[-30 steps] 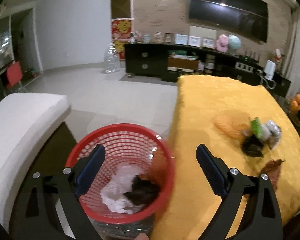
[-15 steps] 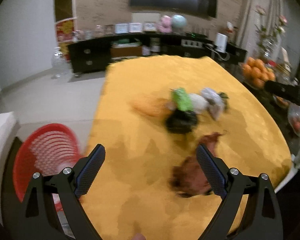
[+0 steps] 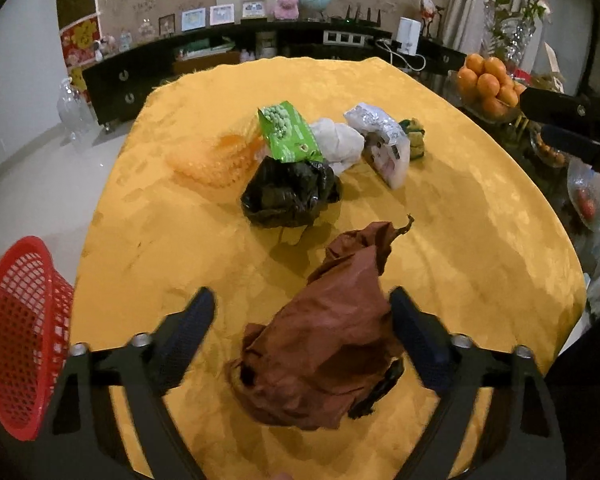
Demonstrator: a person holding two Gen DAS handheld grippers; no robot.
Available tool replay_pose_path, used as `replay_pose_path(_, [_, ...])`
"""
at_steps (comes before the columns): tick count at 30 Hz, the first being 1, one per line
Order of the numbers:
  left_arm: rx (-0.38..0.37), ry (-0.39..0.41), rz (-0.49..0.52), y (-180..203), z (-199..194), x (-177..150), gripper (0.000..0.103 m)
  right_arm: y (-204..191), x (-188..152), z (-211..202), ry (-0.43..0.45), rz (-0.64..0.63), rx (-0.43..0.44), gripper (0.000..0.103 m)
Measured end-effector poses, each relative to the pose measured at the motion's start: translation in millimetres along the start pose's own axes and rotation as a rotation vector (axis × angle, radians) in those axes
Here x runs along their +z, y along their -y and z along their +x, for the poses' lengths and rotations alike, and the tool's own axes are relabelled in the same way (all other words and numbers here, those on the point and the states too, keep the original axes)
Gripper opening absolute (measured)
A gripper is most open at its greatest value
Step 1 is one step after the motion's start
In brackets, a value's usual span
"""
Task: Collect trash
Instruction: 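Move the left tool to the brown plastic bag on the table, then grasp the brown plastic bag with the left tool while the right tool grasps the clear printed packet, then carry the brown bag and clear packet over the red wastebasket with both tools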
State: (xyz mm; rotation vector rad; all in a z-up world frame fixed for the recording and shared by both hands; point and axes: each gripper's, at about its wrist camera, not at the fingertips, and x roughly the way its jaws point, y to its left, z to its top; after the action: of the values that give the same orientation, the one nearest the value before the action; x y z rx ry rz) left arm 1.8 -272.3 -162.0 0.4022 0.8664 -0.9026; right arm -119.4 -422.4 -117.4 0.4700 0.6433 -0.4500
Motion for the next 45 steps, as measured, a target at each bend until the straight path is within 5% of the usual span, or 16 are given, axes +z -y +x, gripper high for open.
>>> replay_pose_path(7, [-0.063,0.011,-0.015,-4,-1,-1,0.044,-7,-4,13,-0.03,-0.022,-0.023,0.085])
replay_pose_path(16, [-0.051,0.065,-0.103,-39,-29,-1,0.044,-16,-9,35,-0.08,-0.033,-0.037,0.085])
replay_pose_path(27, [0.057,0.136,-0.227,-97,-59,-5,0.044,-24,20,89,-0.123,-0.035,-0.016,0.084])
replay_pose_path(30, [0.075,0.133,-0.242,-104,-59,-6,0.044,-27,27,111,-0.148,-0.058,-0.005,0.077])
replay_pose_path(36, [0.119,0.13,-0.257,-115,-59,-8,0.044,-24,24,145,-0.219,-0.06,0.003,0.047])
replay_pose_path(45, [0.146,0.143,-0.266,-118,-61,-7,0.044,-18,20,127,-0.18,-0.015,0.036,0.032])
